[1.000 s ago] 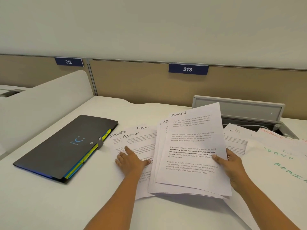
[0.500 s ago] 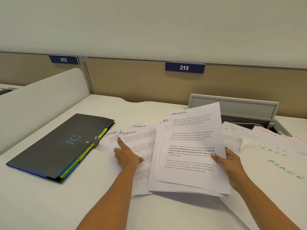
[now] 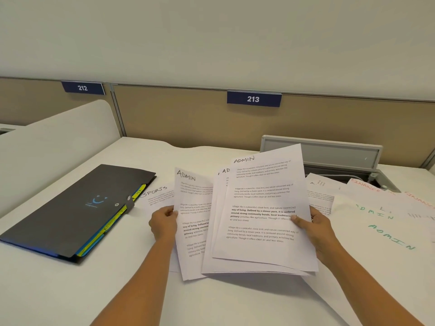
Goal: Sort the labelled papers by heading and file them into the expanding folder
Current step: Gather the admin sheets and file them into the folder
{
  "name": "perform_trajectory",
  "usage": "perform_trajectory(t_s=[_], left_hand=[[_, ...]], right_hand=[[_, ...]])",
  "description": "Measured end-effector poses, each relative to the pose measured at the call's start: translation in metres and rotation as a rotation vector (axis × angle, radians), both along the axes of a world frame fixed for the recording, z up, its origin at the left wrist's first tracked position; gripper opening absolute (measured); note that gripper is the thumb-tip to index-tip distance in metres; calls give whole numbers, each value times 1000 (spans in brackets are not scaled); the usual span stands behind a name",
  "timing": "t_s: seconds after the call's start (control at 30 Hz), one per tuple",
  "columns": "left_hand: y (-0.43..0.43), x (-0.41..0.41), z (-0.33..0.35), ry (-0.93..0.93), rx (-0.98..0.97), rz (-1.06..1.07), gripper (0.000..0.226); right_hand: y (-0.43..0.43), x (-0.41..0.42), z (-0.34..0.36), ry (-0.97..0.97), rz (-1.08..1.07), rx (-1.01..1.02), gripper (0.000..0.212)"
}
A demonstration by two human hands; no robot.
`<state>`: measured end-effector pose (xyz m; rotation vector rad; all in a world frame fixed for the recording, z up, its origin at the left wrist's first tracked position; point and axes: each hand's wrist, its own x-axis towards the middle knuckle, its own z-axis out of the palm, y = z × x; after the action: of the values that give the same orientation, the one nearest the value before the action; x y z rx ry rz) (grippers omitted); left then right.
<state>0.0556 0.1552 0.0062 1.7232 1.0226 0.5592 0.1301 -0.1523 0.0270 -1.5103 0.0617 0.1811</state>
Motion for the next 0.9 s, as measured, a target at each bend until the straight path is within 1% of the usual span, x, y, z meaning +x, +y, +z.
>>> perform_trajectory(t_s=[0.07,0.1,0.2,0.33,0.5,0.63,0.7,0.8,0.9], left_hand=[[-2,1,3,-88,-13,-18,25],[-4,2,6,-142,-62,-28,25],[-9,4,15,-290,-284,-41,26],[-18,8,24,-400,-501,-117,34],[-35,11,34,-410,-629,-194,40],[-43,12,33,-378,-704,-214,42],[-45,12,32,-365,-714,-222,42],[-45,12,33,-357,-714,-243,40],[-47,9,36,-355,-712,-281,30]], right_hand=[[0,0,1,4,9,0,30],[0,-1,2,5,12,4,31],[1,0,3,21,15,50,33],[2,0,7,51,26,104,33],[2,-1,8,75,42,131,30],[0,-4,6,144,88,218,26],[-1,-6,5,147,129,224,29],[-4,-7,4,129,165,194,39],[-8,-8,5,137,189,190,36]])
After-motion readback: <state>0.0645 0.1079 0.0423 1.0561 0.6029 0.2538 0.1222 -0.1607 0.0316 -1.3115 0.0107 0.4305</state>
